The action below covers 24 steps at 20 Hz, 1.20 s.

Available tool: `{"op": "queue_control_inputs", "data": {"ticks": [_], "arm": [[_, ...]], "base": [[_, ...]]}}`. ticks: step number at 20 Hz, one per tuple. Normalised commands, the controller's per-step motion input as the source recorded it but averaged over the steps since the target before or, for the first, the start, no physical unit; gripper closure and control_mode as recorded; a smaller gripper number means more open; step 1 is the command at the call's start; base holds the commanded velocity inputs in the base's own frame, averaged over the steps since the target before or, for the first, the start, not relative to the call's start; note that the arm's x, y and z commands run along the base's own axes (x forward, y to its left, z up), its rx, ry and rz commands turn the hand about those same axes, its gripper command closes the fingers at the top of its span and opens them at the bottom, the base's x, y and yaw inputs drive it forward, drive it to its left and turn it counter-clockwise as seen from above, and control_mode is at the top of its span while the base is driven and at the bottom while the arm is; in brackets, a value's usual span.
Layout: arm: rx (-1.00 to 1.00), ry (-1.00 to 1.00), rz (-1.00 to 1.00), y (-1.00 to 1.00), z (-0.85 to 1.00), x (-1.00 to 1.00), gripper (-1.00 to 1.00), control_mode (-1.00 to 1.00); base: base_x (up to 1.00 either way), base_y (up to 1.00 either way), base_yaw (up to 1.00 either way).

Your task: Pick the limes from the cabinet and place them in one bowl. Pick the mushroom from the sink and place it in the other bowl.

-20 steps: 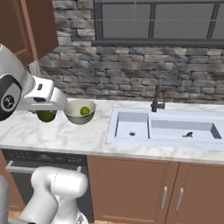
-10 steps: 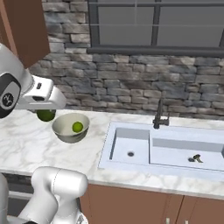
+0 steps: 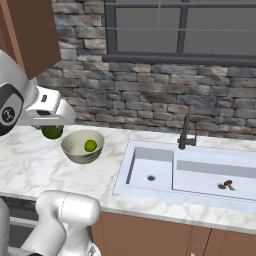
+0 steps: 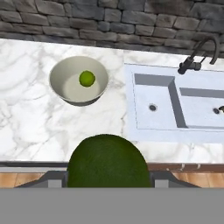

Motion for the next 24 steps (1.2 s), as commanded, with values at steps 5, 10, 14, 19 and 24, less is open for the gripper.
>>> {"op": "queue_control_inputs", "data": {"ticks": [5, 10, 14, 19, 24], "arm": [[0.0, 0.0, 0.0, 0.0, 0.0, 0.0, 1.0, 1.0], [0.01, 0.01, 0.14, -0.07, 0.0, 0.46, 1.0, -1.0], [0.05, 0.08, 0.28, 0.12, -0.16, 0.69, 1.0, -1.0], [-0.02, 0.13, 0.19, 0.23, -0.54, 0.88, 1.0, -1.0], [-0.1, 0.04, 0.1, 0.36, -0.62, 0.84, 1.0, -1.0]], "base": [[0.0, 0.0, 0.0], [0.0, 0.0, 0.0], [0.0, 0.0, 0.0], [0.0, 0.0, 0.0], [0.0, 0.0, 0.0]]}}
